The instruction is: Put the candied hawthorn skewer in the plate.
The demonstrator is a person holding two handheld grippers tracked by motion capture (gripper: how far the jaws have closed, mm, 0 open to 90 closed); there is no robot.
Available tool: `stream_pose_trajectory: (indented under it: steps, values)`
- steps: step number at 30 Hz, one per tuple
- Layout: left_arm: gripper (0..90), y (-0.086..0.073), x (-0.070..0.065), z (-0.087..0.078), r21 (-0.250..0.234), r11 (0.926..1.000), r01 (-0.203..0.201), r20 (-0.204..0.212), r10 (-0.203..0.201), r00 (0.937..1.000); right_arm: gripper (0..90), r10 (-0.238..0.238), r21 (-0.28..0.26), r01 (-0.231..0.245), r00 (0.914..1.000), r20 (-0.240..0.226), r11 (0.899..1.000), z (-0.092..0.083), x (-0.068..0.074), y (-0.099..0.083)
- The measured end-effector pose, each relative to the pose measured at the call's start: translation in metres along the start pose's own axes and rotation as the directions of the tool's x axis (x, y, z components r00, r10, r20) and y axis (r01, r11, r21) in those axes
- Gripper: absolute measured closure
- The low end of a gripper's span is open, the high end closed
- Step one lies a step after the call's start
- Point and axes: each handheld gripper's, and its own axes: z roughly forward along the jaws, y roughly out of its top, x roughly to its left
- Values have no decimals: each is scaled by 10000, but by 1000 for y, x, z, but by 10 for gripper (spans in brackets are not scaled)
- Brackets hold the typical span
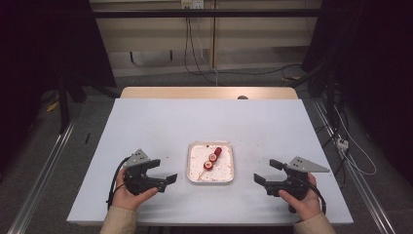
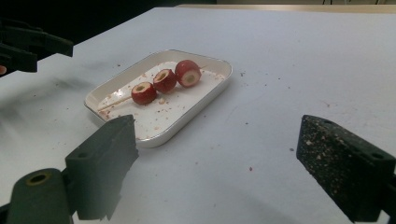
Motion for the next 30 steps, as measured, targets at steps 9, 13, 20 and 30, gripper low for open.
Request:
stream_pose_trajectory:
  steps: [9, 13, 20, 30]
  values:
    - [102, -5, 7, -8, -27, 10000, 76, -124, -76, 9999, 121, 29, 1, -29, 10000, 59, 10000, -3, -2, -1]
    - [102, -7, 9, -10, -92, 9999, 104, -109, -105, 9999, 121, -9, 13, 9, 10000, 61, 10000, -3, -2, -1]
    - [102, -11, 14, -15, -110, 9998, 143, -222, -146, 9996, 123, -3, -21, 3, 9999, 108, 10000, -4, -4, -1]
    - [98, -19, 25, -23, -121, 9995, 300, -375, -304, 9988, 124, -46, -39, 47, 9998, 214, 10000, -5, -6, -2]
